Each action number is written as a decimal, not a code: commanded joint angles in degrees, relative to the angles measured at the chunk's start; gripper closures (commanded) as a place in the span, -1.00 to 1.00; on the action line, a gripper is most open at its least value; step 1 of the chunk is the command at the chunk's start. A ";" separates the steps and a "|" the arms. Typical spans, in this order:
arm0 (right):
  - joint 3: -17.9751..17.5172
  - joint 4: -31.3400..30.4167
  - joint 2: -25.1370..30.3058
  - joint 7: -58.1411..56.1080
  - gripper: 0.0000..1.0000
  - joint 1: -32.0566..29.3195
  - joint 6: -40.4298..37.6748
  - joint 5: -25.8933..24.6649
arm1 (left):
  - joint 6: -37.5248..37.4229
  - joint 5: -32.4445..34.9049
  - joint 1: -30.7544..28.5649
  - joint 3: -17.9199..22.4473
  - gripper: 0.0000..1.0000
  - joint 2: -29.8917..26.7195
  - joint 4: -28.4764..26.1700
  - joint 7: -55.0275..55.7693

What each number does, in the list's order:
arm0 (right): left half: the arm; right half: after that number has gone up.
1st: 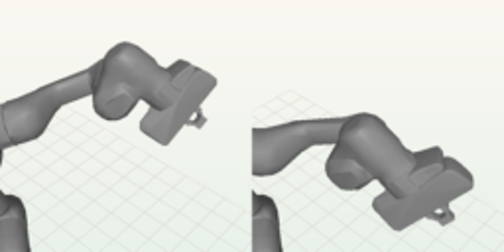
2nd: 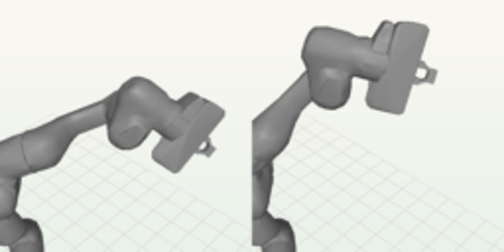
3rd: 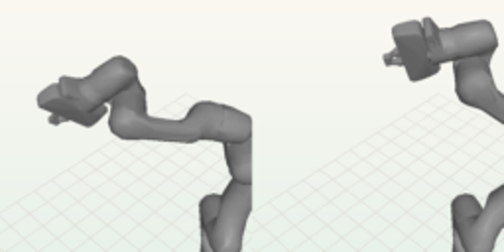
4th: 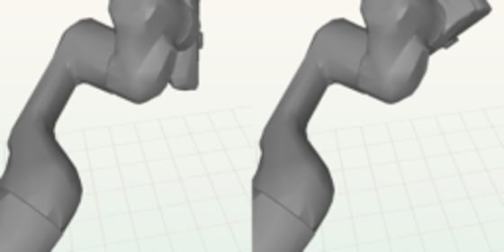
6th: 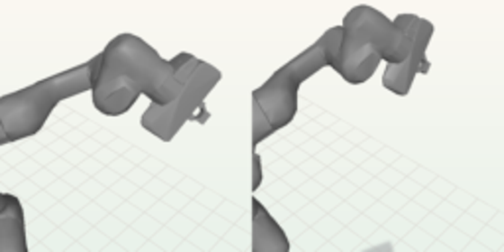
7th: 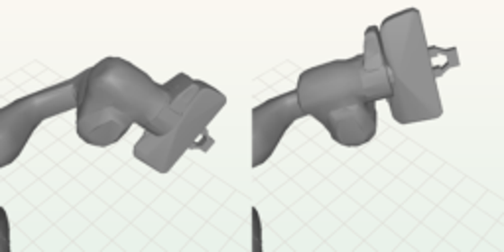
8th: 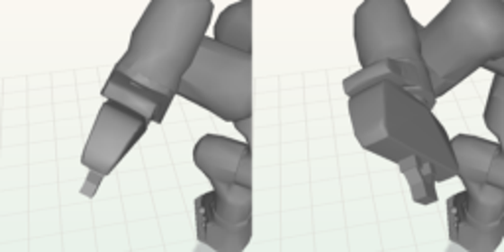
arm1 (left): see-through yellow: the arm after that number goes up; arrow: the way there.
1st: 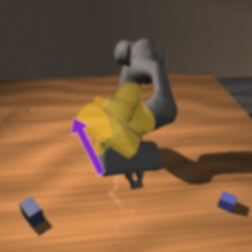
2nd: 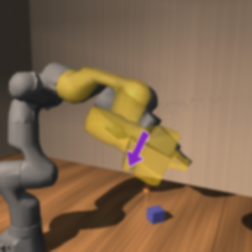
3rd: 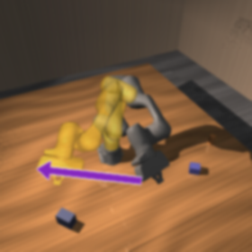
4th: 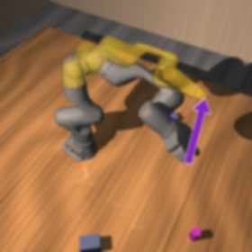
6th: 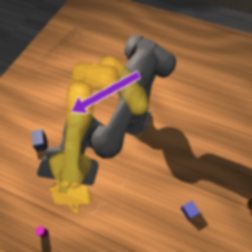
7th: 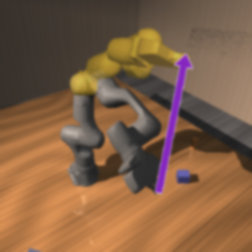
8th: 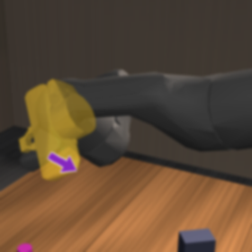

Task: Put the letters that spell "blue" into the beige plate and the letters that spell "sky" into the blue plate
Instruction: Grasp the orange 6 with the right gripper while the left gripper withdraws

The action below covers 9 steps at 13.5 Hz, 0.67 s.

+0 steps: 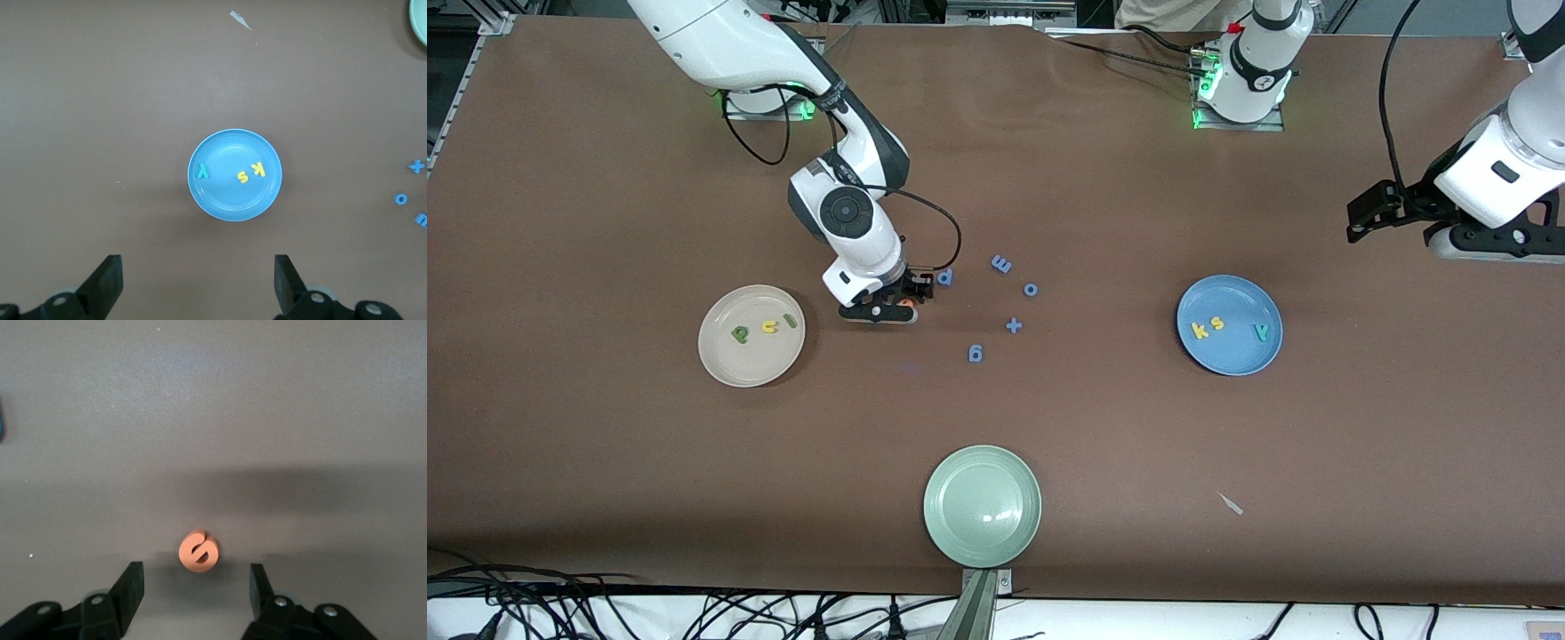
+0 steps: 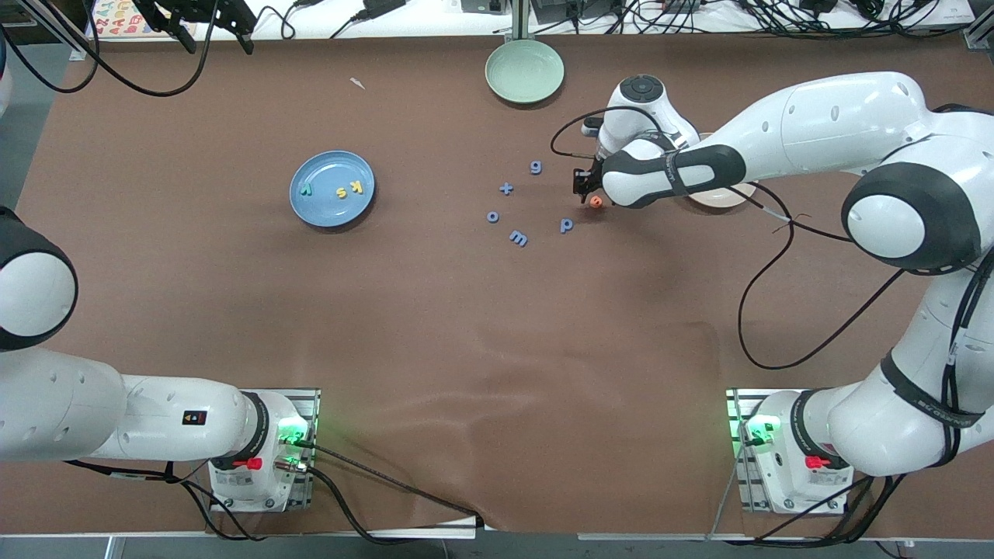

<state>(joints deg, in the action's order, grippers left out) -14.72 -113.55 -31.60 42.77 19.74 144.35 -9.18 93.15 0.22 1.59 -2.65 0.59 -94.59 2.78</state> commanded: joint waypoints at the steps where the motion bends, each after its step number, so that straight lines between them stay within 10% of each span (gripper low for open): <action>1: 0.05 0.62 -1.18 1.17 -0.45 0.30 1.46 -1.71 | -0.69 1.45 -0.79 0.63 -1.00 -1.29 -1.21 -0.84; 9: 0.22 -1.06 -1.71 1.17 -0.12 0.21 4.01 -3.74 | -0.51 0.84 -0.97 0.28 -1.00 -1.38 -1.21 -0.85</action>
<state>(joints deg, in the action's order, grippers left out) -14.71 -114.07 -33.42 42.78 19.75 147.28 -11.56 92.88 0.28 0.50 -2.23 0.58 -94.71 2.78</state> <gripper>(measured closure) 0.344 0.000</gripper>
